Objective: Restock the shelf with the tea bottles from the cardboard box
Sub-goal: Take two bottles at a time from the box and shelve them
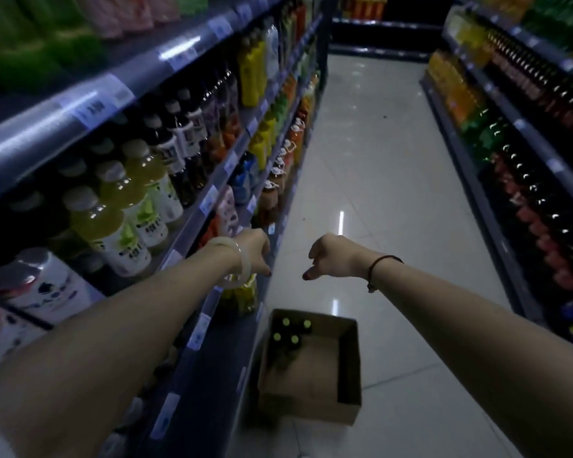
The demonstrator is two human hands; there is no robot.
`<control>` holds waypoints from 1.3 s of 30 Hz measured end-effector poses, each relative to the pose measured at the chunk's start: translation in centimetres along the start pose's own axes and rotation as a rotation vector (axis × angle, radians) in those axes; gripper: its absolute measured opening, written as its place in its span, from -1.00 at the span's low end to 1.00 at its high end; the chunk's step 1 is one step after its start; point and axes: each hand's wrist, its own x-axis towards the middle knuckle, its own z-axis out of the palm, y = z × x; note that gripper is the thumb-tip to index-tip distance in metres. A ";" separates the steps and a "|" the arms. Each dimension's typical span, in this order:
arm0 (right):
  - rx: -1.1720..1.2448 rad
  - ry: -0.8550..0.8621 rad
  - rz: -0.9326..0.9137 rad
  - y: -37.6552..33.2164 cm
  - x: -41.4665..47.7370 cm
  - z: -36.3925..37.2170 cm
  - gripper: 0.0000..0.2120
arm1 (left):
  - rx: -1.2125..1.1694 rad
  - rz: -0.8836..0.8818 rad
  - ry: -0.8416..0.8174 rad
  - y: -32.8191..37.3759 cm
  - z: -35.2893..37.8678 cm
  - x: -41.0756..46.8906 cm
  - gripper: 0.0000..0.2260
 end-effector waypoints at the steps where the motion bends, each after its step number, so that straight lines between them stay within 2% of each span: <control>1: 0.009 -0.011 0.015 0.7 0.7 0.5 -0.39 | -0.008 0.003 -0.011 -0.2 0.8 0.8 -0.74; 7: 0.005 -0.065 0.061 5.1 5.3 4.9 -0.38 | -0.027 -0.003 -0.054 -1.8 6.9 6.2 -0.69; 15: -0.061 -0.132 0.056 11.6 11.8 14.5 -0.42 | -0.036 0.002 -0.126 -5.8 18.4 12.8 -0.66; 20: -0.070 -0.138 0.064 15.9 16.8 22.1 -0.58 | -0.022 -0.002 -0.158 -8.7 26.7 17.3 -0.62; 23: -0.080 -0.132 0.074 18.4 19.7 26.8 -0.64 | 0.007 0.017 -0.155 -10.9 31.7 20.0 -0.65; 28: -0.052 -0.104 0.084 22.5 24.5 33.8 -0.57 | 0.043 0.042 -0.141 -14.3 39.2 24.4 -0.77; 32: -0.066 -0.111 0.078 25.3 28.3 38.7 -0.61 | 0.035 0.033 -0.136 -17.1 44.7 27.6 -0.74; 36: -0.094 -0.102 0.064 28.0 31.7 42.9 -0.61 | -0.001 0.012 -0.132 -19.8 49.3 30.5 -0.81; 39: -0.108 -0.100 0.057 29.5 33.6 45.5 -0.63 | -0.024 -0.006 -0.113 -21.1 52.1 32.4 -0.69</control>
